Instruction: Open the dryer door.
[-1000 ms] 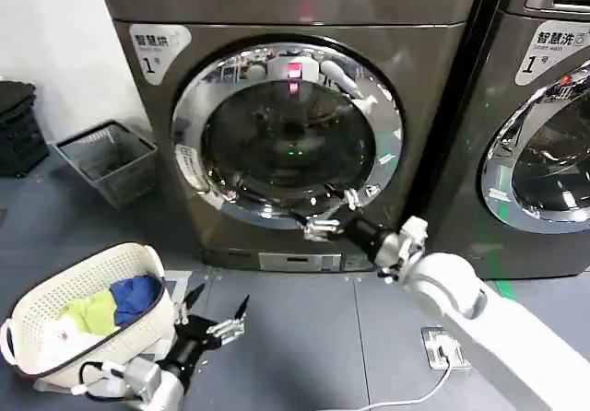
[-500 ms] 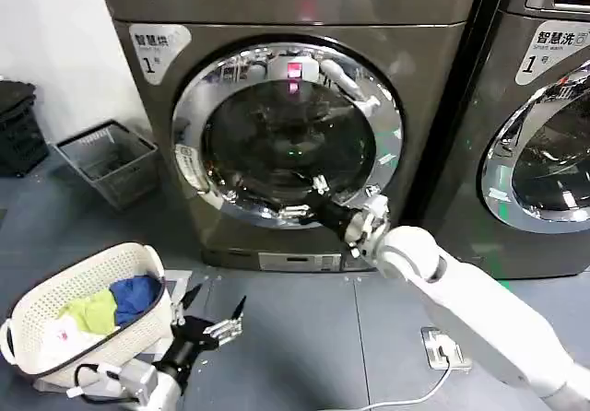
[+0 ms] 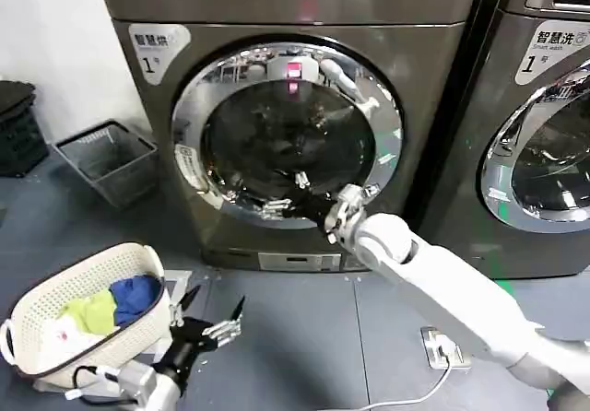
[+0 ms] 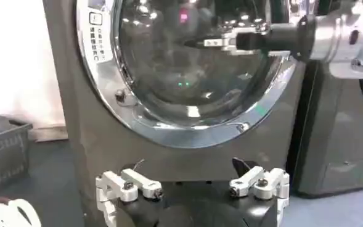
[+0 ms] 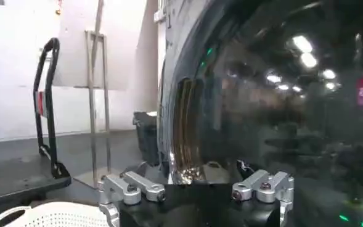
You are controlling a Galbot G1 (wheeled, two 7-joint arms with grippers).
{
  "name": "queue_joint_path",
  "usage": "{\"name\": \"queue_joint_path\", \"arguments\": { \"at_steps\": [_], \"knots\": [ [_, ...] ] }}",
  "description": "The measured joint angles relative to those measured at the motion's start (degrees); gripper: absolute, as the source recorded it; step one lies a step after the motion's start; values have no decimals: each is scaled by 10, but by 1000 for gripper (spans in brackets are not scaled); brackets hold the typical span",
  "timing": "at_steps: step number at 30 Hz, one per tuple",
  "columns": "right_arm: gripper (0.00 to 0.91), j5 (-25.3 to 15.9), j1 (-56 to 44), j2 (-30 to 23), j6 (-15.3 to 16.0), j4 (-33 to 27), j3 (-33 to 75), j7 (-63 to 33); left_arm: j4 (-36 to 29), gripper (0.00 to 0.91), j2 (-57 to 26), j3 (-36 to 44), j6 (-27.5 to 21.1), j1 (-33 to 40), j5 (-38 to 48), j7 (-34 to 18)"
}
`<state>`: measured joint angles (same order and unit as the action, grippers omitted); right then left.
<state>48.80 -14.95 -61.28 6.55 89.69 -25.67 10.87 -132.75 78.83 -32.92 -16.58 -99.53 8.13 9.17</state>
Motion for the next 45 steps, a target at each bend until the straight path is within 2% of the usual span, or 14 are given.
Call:
{"name": "queue_joint_path", "arguments": {
  "at_steps": [23, 45],
  "knots": [
    [907, 3, 49, -65, 2, -54, -43, 4, 0, 907, 2, -2, 1, 3, 2, 0],
    [907, 6, 94, -130, 0, -132, -71, 23, -3, 907, 3, -3, 1, 2, 7, 0]
  ]
}}
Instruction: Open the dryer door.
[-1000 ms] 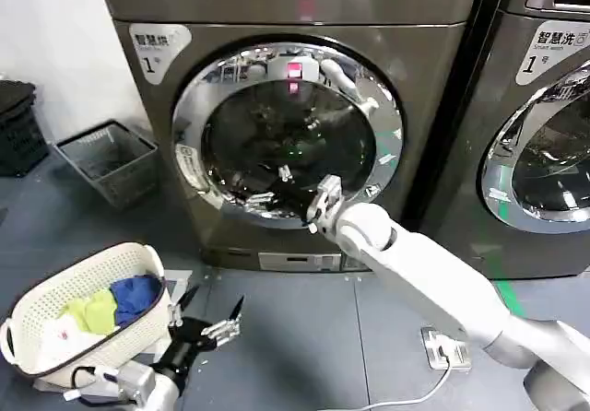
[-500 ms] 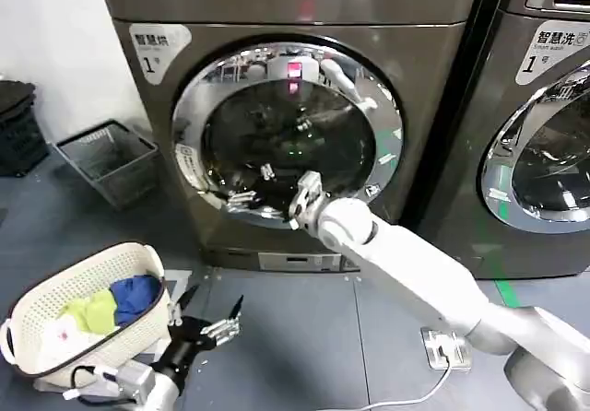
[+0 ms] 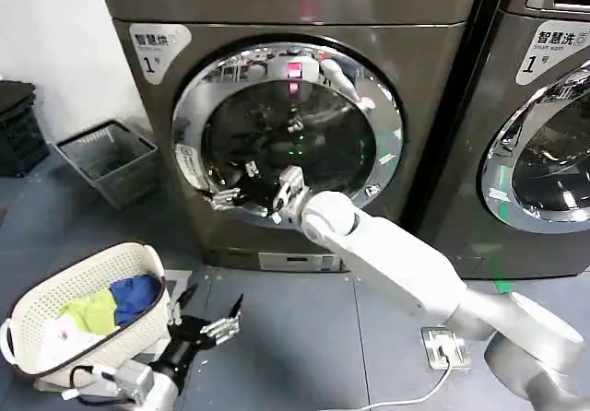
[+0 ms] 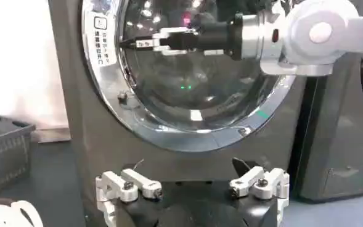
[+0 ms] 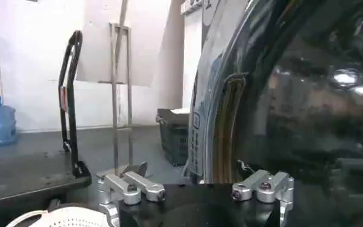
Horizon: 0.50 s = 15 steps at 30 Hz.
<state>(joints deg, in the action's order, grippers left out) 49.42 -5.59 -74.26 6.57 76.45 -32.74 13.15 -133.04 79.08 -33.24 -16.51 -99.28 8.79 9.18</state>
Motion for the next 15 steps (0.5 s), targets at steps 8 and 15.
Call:
{"name": "queue_joint_path", "arguments": {
  "at_steps": [8, 15],
  "knots": [
    [907, 0, 11, -20, -1, -32, -1, 16, 0, 907, 1, 0, 1, -1, 1, 0],
    [907, -1, 18, -39, -3, -59, -4, 27, 0, 907, 1, 0, 1, -3, 3, 0]
  ]
}}
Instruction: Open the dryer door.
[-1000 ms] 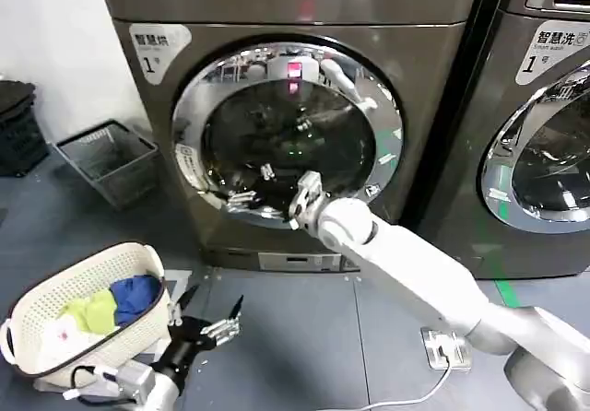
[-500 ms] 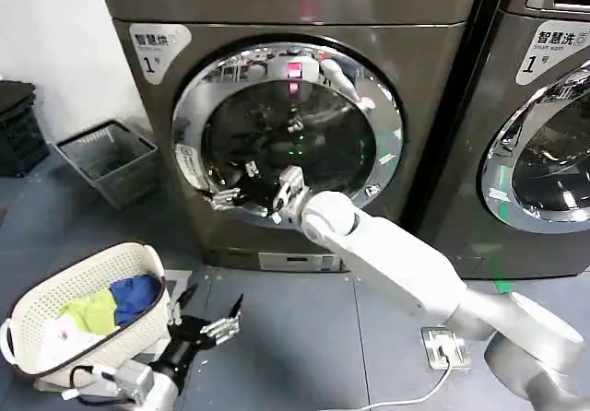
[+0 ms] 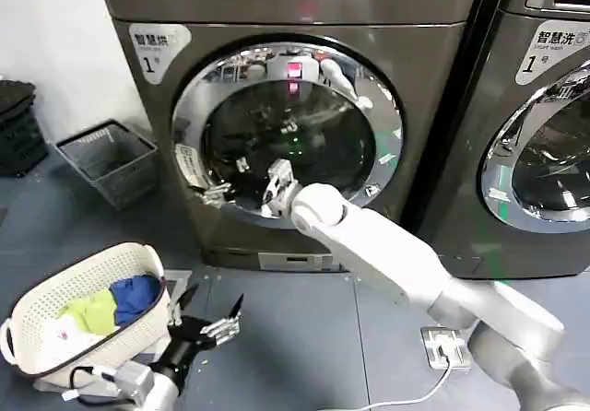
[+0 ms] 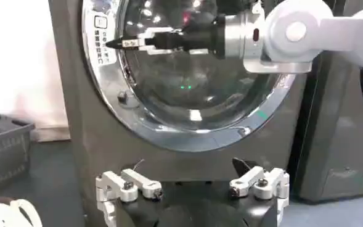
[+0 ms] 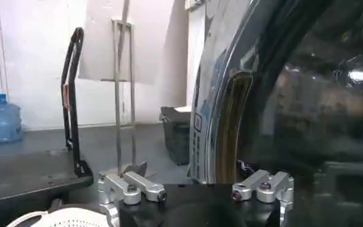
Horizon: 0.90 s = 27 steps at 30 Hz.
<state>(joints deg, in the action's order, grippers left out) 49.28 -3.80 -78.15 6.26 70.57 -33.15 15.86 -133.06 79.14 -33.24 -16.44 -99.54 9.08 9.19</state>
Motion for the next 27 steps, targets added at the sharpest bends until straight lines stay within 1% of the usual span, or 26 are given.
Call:
{"name": "queue_joint_path", "arguments": {
  "at_steps": [15, 27],
  "knots": [
    [907, -3, 16, -36, -1, -44, -7, 17, 2, 907, 1, 0, 1, 2, 2, 0],
    [907, -17, 24, -64, -4, -85, -5, 36, 1, 907, -2, -5, 1, 3, 10, 0]
  ]
}}
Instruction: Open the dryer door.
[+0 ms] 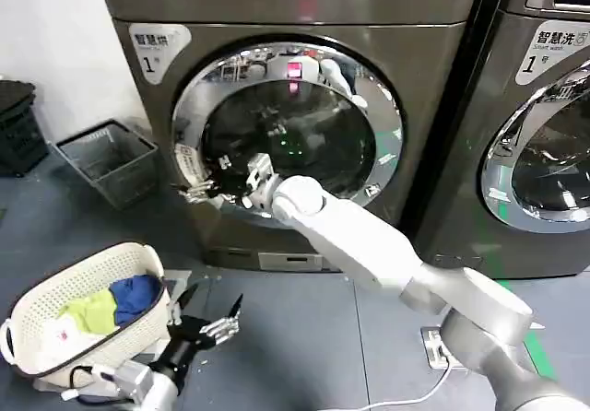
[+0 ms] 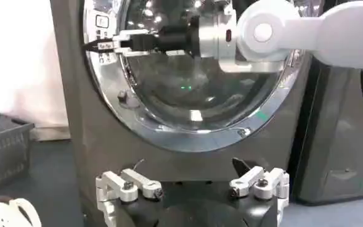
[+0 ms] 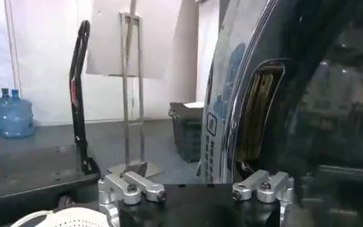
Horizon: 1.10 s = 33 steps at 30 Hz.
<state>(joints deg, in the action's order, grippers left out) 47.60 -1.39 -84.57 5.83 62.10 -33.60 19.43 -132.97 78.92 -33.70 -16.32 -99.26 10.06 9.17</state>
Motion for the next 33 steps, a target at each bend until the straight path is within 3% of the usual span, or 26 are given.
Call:
{"name": "queue_joint_path", "arguments": {
  "at_steps": [23, 33],
  "knots": [
    [907, 5, -11, 33, 4, 26, -4, 90, -3, 907, 2, -5, -1, 1, 3, 0],
    [907, 34, -25, 70, 7, 79, -10, 97, -18, 907, 12, -26, 2, -23, 24, -7]
  ]
}}
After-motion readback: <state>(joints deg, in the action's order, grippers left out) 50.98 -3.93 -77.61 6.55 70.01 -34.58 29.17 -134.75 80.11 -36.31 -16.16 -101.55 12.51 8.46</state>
